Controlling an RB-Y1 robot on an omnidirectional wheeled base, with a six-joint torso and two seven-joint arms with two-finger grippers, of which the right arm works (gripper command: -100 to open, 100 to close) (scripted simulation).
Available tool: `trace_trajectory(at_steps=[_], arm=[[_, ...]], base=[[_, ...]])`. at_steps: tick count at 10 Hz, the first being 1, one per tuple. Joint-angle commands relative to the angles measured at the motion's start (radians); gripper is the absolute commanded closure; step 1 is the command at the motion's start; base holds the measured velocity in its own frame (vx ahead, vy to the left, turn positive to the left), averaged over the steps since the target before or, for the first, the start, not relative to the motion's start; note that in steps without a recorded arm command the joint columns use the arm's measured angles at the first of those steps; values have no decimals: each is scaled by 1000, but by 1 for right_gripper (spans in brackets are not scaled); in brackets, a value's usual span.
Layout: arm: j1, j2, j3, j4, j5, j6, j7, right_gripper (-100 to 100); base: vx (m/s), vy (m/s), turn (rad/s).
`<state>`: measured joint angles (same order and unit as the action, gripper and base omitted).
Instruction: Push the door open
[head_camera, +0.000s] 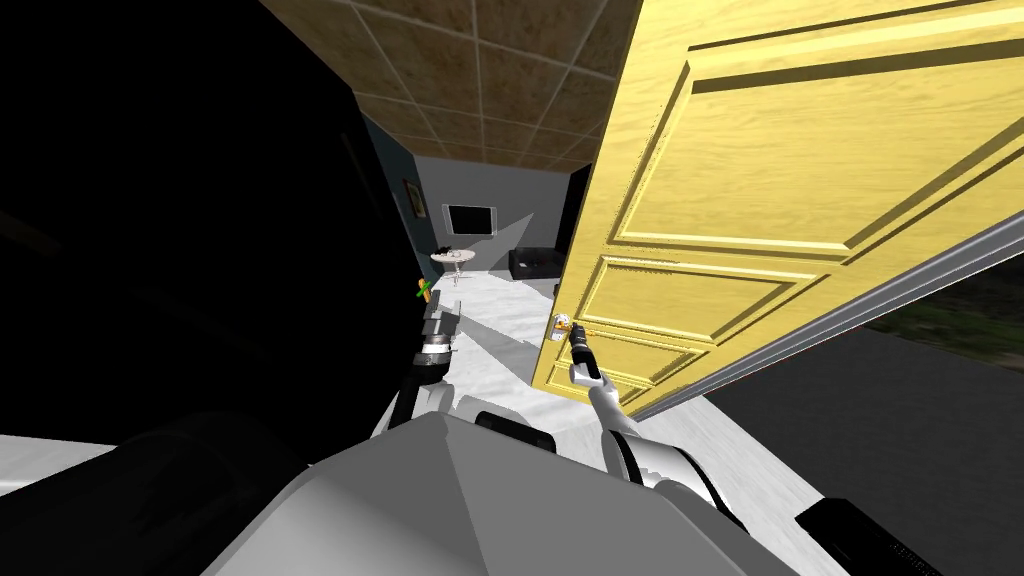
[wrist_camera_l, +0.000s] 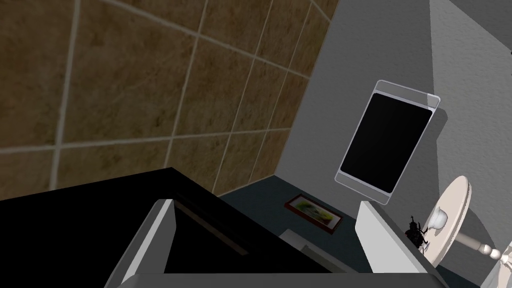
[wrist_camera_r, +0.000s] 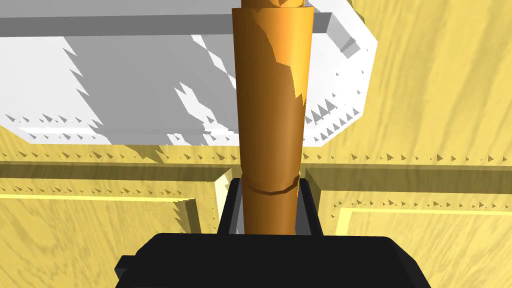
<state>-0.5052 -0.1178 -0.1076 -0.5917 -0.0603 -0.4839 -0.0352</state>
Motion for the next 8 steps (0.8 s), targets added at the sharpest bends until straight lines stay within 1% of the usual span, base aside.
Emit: trace_trajectory(at_steps=[1, 4, 6, 7, 8], arm=[[0, -12, -20, -8, -6, 4, 6, 100], [3, -18, -47, -6, -15, 5, 17, 100], [4, -22, -65, -5, -21, 6, 24, 100], [10, -21, -61, -9, -19, 9, 23, 100], [12, -30, -76, -10, -24, 9, 28, 100]], base=[[159, 120, -65], [153, 140, -66], [155, 117, -67], [68, 38, -40], [125, 31, -40]])
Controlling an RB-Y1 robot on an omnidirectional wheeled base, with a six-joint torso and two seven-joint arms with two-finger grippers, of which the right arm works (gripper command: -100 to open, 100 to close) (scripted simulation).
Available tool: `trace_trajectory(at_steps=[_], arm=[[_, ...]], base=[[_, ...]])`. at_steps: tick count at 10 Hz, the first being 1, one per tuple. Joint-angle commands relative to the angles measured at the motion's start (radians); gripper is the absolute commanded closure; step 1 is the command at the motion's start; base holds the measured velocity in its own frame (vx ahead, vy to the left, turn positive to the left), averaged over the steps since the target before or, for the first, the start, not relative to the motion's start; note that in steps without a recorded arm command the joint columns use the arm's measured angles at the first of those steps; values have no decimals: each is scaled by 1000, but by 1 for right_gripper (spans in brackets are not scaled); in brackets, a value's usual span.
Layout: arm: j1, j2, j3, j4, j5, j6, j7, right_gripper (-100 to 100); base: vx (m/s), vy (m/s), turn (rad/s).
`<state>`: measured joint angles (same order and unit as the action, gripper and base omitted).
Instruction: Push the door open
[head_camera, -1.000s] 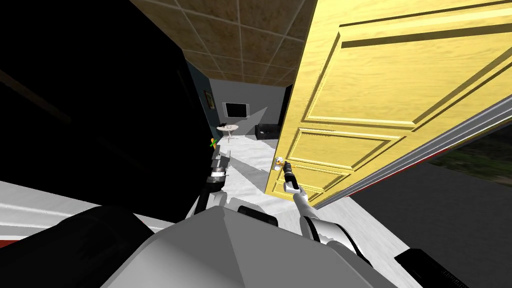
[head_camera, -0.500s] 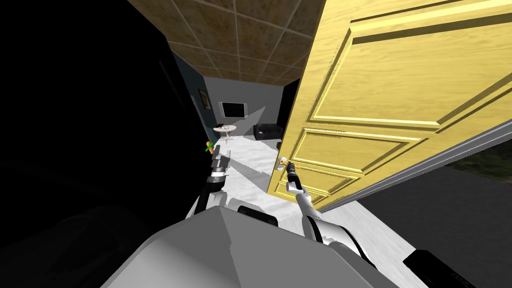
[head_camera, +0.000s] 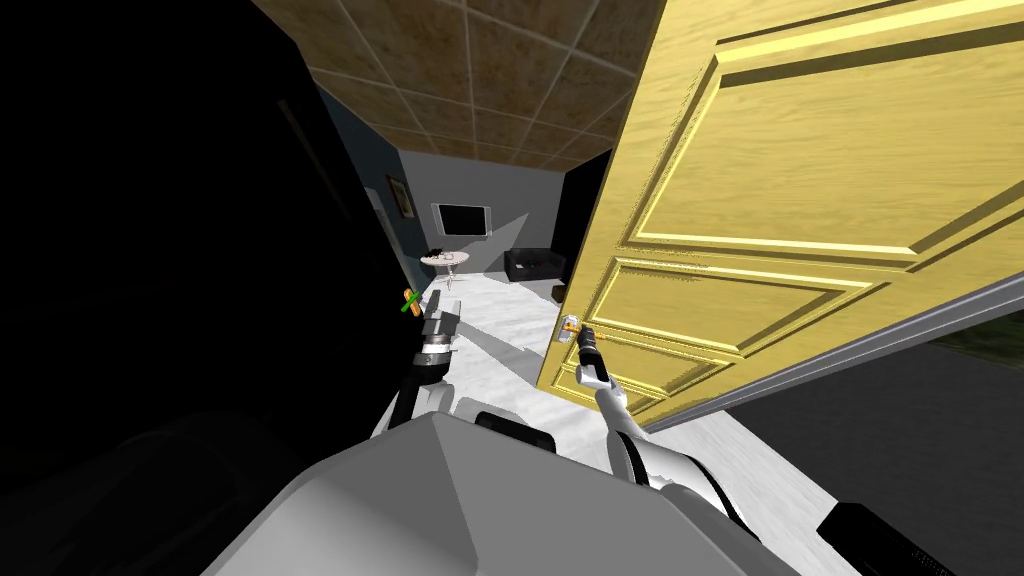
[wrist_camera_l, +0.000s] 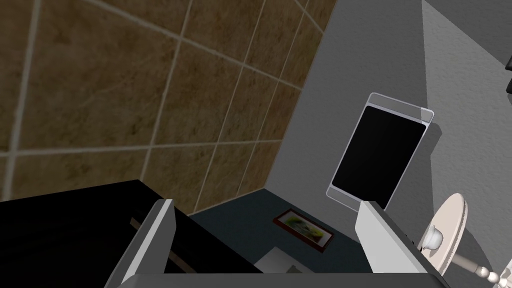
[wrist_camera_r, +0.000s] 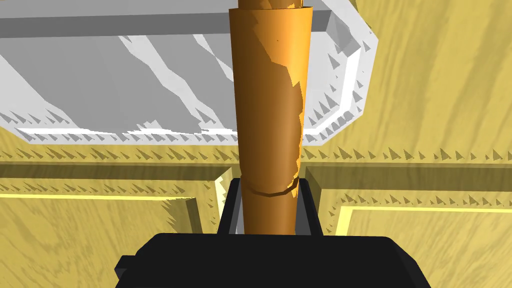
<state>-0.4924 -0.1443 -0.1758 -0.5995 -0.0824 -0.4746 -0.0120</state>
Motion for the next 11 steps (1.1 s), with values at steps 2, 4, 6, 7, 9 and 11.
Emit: trace_trajectory(at_steps=[2, 4, 6, 7, 9, 11], arm=[[1, -10, -22, 0, -7, -1, 9, 100], [4, -17, -37, 1, -12, -2, 14, 100], [6, -21, -45, 2, -15, -2, 17, 100], [8, -27, -58, 3, -20, -3, 22, 100], [11, -37, -78, 5, -27, -4, 28, 100], [13, -41, -88, 2, -31, -5, 32, 100]], base=[[164, 51, -46], [176, 65, -49], [144, 61, -37], [164, 55, -26], [209, 78, -68], [158, 54, -49]])
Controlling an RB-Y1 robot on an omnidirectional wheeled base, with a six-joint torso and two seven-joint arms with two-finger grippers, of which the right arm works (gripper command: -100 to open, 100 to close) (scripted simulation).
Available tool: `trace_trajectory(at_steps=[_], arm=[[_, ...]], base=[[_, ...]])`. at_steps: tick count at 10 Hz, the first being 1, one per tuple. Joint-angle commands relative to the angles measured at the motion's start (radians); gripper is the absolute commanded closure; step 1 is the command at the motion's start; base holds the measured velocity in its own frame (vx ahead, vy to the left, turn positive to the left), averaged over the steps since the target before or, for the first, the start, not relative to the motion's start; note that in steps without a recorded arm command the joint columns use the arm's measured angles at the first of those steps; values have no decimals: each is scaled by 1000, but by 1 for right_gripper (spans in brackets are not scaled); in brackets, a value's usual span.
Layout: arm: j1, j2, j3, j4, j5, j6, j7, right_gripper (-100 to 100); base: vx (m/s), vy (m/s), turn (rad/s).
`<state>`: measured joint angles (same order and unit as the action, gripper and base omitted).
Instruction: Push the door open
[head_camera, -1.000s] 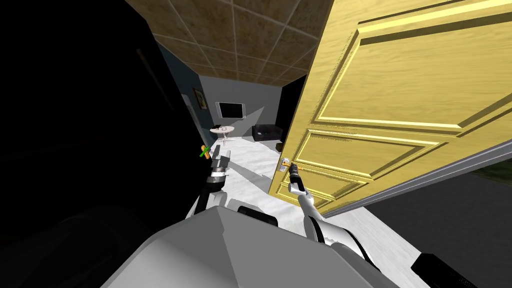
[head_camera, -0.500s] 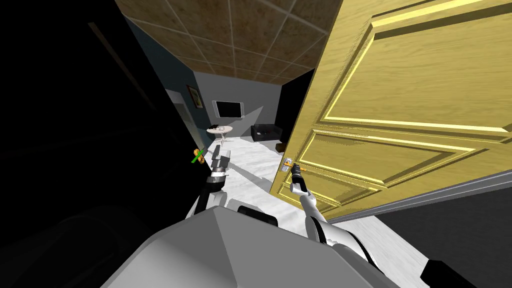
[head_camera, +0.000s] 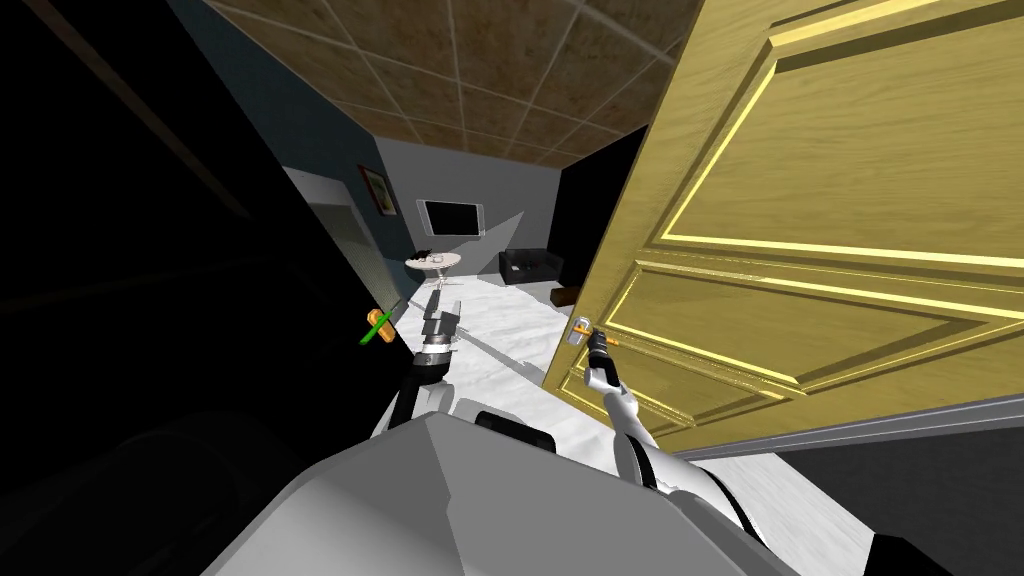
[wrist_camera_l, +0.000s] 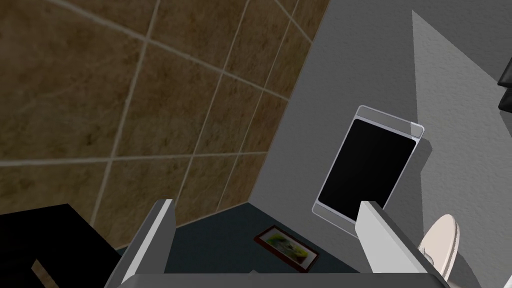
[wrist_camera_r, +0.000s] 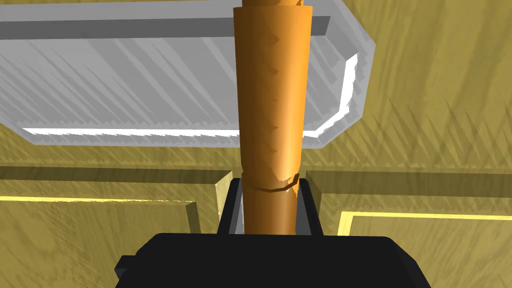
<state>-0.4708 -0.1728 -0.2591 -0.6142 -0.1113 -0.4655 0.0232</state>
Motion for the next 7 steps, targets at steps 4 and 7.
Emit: trace_trajectory(at_steps=[4, 7], arm=[[0, -36, -52, 25, -19, -16, 13, 100], [5, -48, -78, 28, -28, -18, 22, 100]], base=[[188, 97, -71], [153, 65, -53]])
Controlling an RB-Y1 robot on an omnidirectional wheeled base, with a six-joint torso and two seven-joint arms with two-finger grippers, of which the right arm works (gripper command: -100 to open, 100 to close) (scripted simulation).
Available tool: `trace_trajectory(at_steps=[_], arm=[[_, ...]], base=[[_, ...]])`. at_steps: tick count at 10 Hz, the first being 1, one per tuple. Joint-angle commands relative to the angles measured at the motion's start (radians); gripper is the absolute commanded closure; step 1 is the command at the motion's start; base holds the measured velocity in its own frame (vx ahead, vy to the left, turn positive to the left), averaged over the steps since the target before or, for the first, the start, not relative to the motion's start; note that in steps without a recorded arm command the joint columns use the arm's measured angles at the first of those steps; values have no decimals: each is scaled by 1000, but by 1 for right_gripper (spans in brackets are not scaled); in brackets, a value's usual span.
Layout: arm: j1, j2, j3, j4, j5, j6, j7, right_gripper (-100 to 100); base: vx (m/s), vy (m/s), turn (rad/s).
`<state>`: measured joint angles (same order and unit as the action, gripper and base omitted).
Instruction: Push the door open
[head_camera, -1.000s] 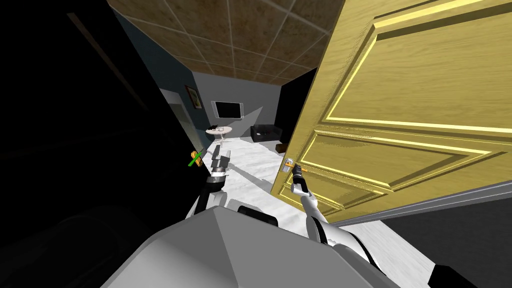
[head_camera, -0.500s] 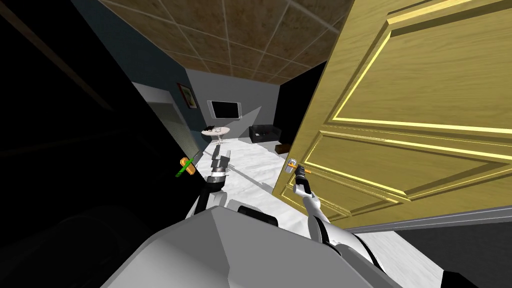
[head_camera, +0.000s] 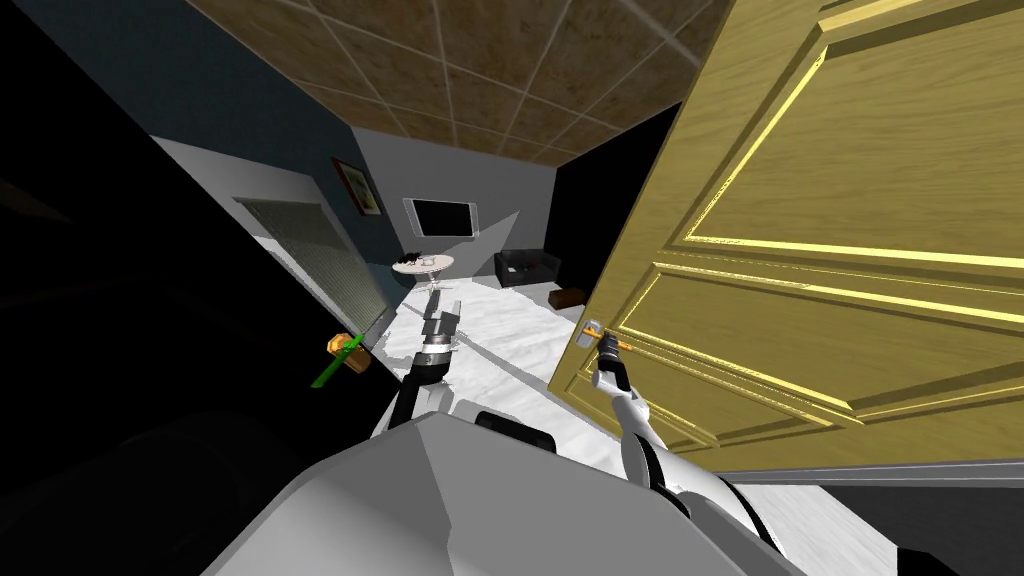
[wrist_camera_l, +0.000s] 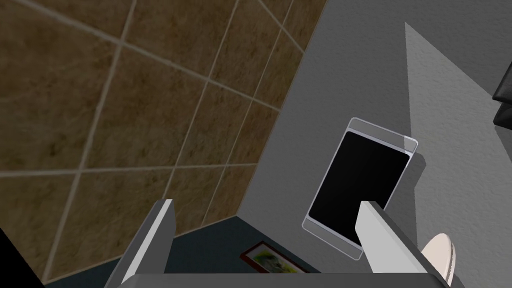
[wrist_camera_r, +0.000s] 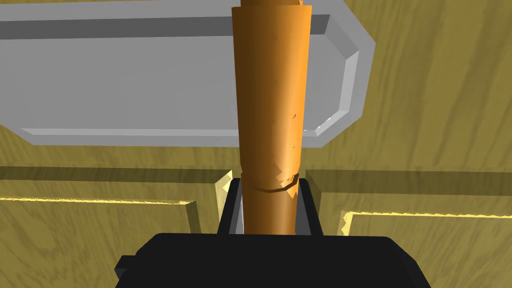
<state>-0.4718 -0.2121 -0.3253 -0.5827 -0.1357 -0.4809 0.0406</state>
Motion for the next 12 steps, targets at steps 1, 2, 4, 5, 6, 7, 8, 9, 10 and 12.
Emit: trace_trajectory(at_steps=[1, 2, 4, 5, 6, 7, 8, 9, 10, 12], arm=[[8, -14, -22, -2, -7, -3, 8, 100], [9, -18, -31, -1, -10, -3, 11, 100], [11, -23, -41, -1, -14, -4, 14, 100], [13, -29, -54, 1, -18, -4, 19, 100], [15, -33, -62, 2, -21, -5, 22, 100], [16, -37, -70, 2, -24, -5, 24, 100], [17, -40, -77, 3, -27, -5, 27, 100], [19, -44, -86, 4, -30, -6, 30, 100], [20, -48, -93, 5, -32, -6, 32, 100], [28, -49, -97, 2, -33, -1, 33, 100]], base=[[182, 85, -80], [188, 96, -75], [157, 70, -46], [133, 61, -55], [165, 80, -59], [173, 93, -72], [170, 87, -62], [169, 68, -56], [184, 86, -59], [128, 55, -57]])
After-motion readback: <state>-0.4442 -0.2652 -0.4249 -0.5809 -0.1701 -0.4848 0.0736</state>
